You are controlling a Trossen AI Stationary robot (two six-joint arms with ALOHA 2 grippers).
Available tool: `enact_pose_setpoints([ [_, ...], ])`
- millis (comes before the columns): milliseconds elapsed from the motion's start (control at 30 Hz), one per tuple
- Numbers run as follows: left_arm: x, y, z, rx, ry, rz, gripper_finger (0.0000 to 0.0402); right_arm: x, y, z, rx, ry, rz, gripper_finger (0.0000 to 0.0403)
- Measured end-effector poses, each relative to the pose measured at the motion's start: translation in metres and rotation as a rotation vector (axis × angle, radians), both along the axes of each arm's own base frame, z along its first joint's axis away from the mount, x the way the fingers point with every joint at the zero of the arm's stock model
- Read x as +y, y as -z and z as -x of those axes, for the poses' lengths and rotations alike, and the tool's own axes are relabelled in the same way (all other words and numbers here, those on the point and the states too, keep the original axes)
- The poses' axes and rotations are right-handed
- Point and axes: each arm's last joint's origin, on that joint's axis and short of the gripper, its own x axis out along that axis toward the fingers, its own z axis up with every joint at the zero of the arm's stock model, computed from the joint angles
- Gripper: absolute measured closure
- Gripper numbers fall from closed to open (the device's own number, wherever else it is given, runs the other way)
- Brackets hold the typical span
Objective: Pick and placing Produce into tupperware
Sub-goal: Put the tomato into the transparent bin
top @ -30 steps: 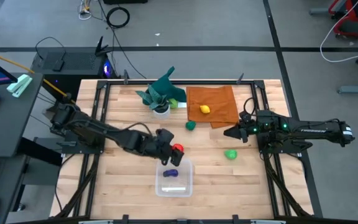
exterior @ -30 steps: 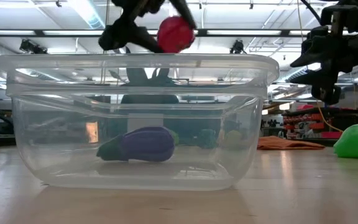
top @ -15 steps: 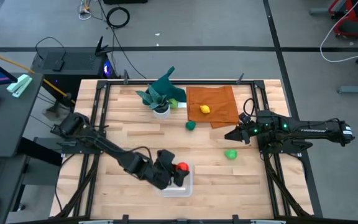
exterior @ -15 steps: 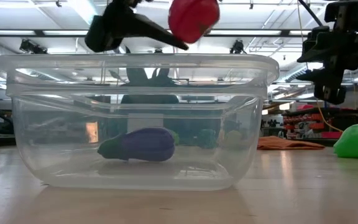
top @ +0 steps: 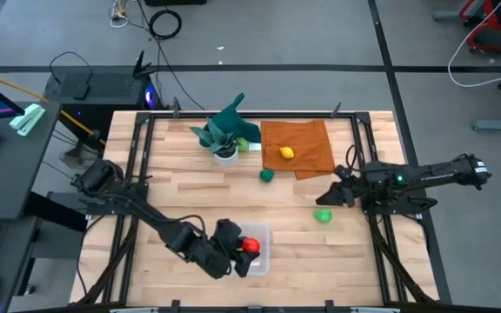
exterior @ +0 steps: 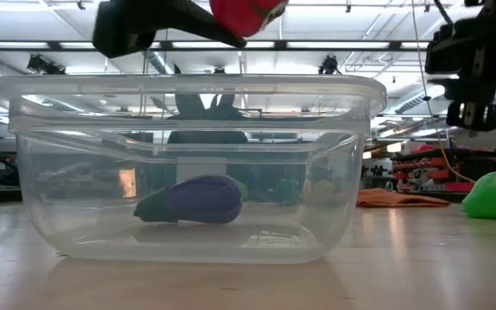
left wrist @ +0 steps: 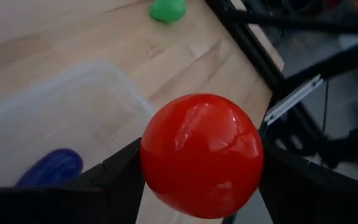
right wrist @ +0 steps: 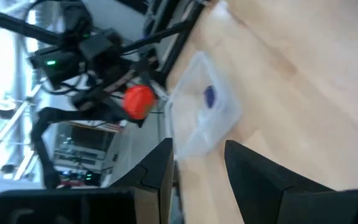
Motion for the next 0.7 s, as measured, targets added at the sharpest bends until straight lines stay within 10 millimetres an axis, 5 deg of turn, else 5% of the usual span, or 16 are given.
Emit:
enact_pose_setpoints([
  [467,0.008,-0.034,-0.035,0.269,0.264,-0.245,0.0137,0.024,-0.008,0.003,-0.071,-0.008,-0.041,0.0291],
  [700,0.003,-0.011,-0.054,0.567,0.447,-0.333,0.0135,0.033,-0.006,0.004,-0.055,0.005,-0.04,0.0291],
])
